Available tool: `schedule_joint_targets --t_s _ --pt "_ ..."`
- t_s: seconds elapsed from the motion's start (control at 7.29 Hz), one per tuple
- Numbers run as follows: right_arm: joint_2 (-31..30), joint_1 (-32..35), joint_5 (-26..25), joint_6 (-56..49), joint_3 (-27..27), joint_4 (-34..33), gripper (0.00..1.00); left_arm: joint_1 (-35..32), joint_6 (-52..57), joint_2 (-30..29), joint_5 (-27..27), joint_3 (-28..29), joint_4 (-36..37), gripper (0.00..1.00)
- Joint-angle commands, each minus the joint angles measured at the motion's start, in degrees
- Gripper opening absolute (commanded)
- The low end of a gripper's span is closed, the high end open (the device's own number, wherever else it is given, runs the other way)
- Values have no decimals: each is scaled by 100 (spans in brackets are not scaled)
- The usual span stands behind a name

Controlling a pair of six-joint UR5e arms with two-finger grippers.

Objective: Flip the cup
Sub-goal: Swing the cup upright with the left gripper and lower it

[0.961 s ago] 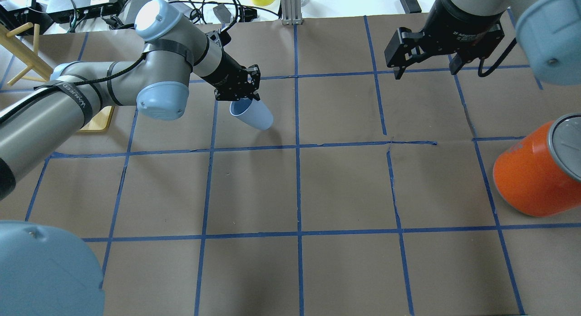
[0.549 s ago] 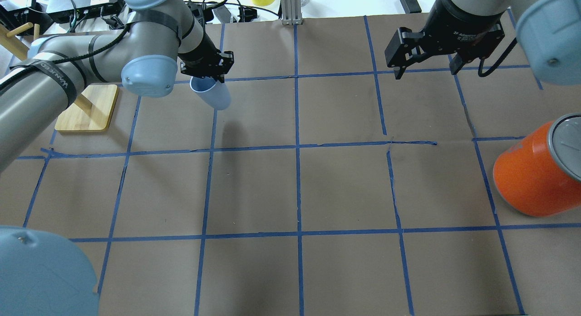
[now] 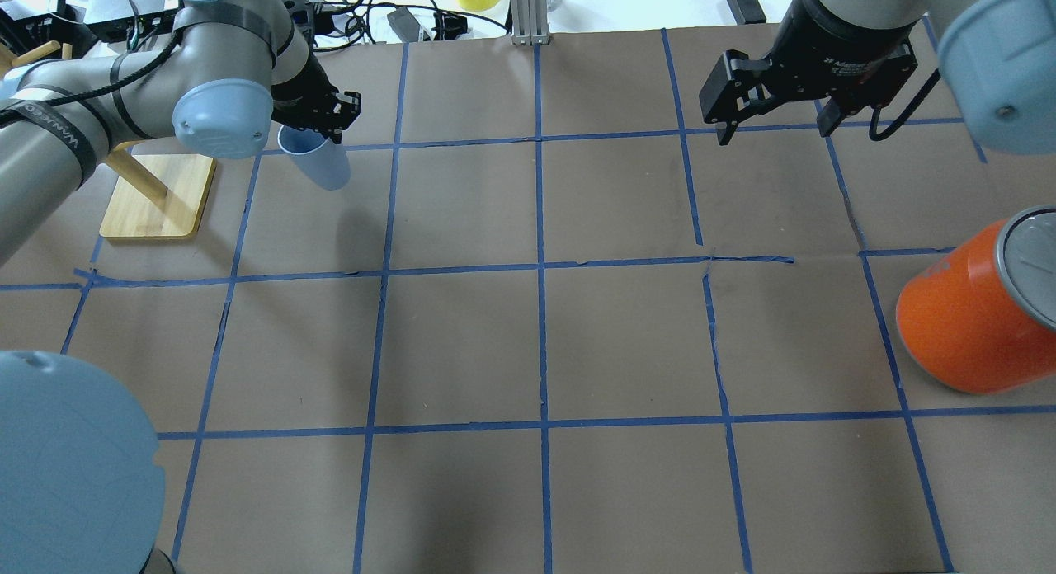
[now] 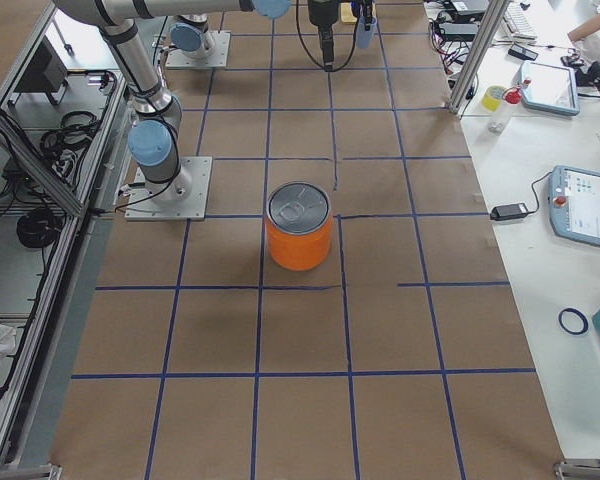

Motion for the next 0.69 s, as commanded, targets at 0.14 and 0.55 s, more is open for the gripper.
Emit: schedule_joint_targets --t_s 0.14,0.55 --pt "0 0 0 -25 9 34 100 50 69 -235 22 -95 219 0" --pt "0 0 0 -16 9 25 100 41 -19 26 31 53 -366 100"
